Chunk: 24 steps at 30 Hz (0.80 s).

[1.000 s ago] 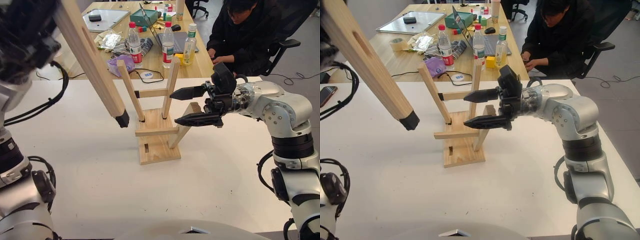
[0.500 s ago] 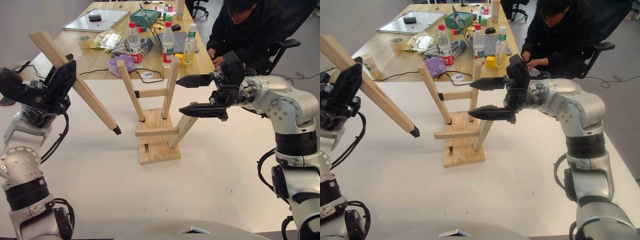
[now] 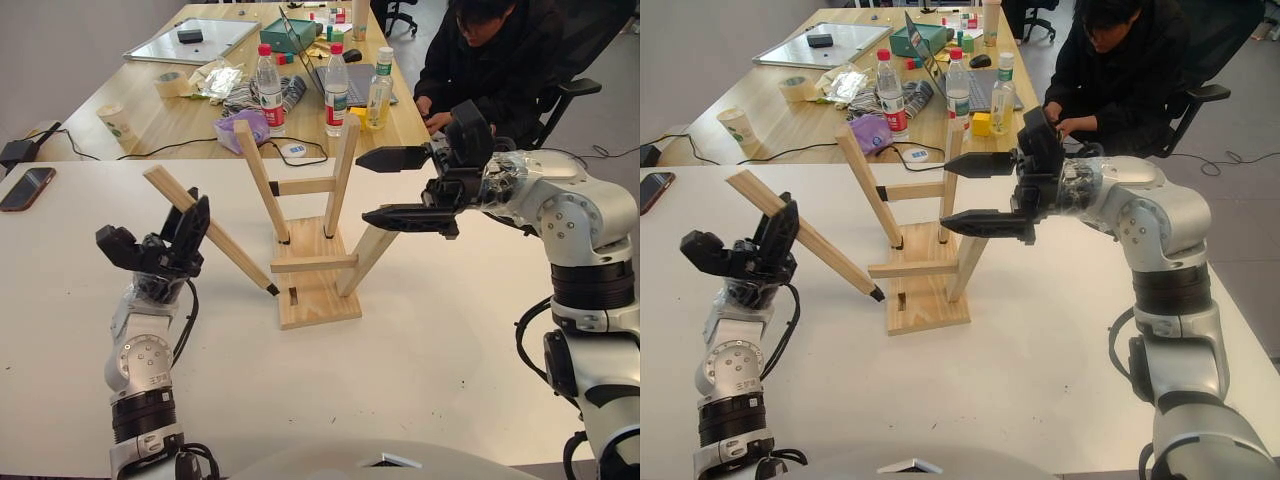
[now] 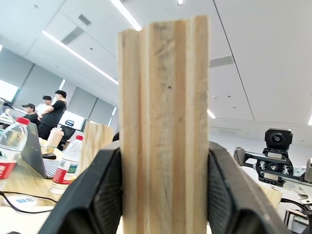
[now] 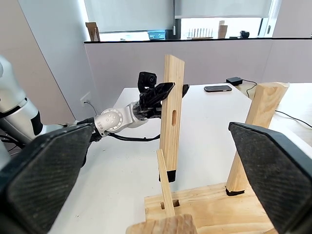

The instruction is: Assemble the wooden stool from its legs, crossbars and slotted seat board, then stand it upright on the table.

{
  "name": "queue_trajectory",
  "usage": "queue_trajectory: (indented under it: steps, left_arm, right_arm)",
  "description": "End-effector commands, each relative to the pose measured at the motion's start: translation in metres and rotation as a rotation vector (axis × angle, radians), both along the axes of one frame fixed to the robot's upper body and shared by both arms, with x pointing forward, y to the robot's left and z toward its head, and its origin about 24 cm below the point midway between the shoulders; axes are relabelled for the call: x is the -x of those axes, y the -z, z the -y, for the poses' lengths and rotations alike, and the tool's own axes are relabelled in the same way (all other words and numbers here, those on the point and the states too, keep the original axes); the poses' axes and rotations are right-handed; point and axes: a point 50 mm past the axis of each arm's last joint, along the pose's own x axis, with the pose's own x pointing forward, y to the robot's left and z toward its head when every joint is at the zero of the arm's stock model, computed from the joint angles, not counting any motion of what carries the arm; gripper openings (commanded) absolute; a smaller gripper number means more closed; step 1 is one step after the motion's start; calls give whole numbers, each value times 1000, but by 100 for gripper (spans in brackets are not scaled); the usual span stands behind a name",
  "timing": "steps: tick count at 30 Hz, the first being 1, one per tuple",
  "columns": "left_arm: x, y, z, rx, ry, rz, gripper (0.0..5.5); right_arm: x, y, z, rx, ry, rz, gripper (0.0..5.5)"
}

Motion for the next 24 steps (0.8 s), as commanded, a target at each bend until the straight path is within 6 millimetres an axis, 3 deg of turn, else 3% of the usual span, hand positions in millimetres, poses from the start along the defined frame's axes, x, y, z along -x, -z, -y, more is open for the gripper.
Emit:
queue_trajectory:
  steps: [1,13,24]
  left_arm:
    - [-3,6,5,9,4,3,202]
    - [-4,17,20,14,37,16,202]
    - [-13,27,14,-105,109,-23,202]
  right_arm:
    - [-2,-7,4,34,3,30,513]
    - [-6,-8,3,71,-44,14,513]
    - [-7,-9,4,87,-54,12,513]
